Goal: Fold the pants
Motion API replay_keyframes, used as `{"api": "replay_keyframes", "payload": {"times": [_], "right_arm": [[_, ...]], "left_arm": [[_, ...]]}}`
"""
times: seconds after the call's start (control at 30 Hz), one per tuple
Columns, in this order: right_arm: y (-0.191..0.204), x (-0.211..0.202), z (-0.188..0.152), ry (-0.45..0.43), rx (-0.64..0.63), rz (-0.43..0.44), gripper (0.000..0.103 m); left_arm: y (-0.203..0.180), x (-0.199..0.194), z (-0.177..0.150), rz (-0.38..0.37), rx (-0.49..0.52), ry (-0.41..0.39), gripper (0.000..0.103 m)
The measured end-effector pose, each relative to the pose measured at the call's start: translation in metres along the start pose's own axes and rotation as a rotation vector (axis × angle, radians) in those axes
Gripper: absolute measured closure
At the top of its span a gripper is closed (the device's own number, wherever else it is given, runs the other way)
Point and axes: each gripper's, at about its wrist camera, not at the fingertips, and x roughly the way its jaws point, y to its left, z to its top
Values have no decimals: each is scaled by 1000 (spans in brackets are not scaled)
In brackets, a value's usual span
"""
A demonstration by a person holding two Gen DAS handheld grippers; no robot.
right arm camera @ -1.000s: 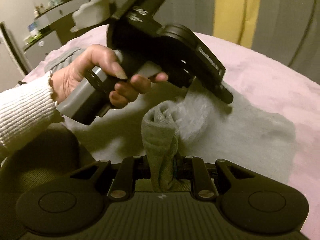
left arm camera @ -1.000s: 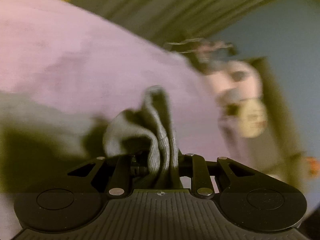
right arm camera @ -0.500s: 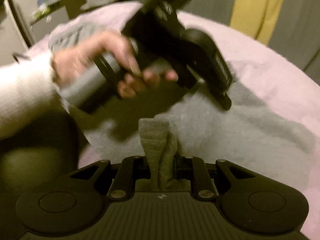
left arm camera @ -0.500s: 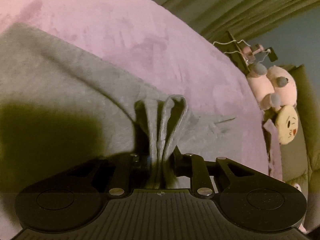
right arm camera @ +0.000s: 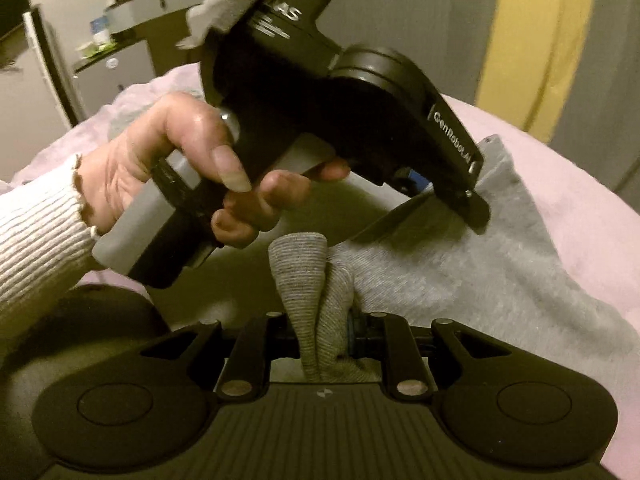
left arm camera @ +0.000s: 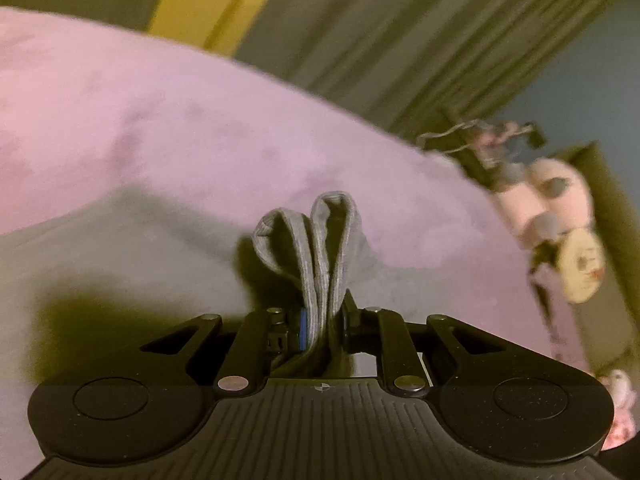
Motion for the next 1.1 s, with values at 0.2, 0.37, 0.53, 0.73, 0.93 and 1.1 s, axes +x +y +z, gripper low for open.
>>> {"api": "replay_keyframes", "payload": {"times": [0.2,0.37,0.53,0.73,0.93,1.1], "right_arm": [[27,34,4,48,-23,80,85],[16,49,6,123,5,122,54],[-39,-15,5,-11,142,128,26],[-138,-24,5,-5,551,-10,35],[-138,26,8,128,590,70,59],[-156,51,9,179,583,-76,91]], "left_arm": [[48,0,-16,7,-148,-9,81],[52,-33,-21,57,-166,-86,58],[29,-75,-34,116,-112,-136,48],[-19,-67,-64,18,-10,-39,31],[-16,-34,-96,23,-82,113,32],[-13,-59,-95,80,-81,70,32]]}}
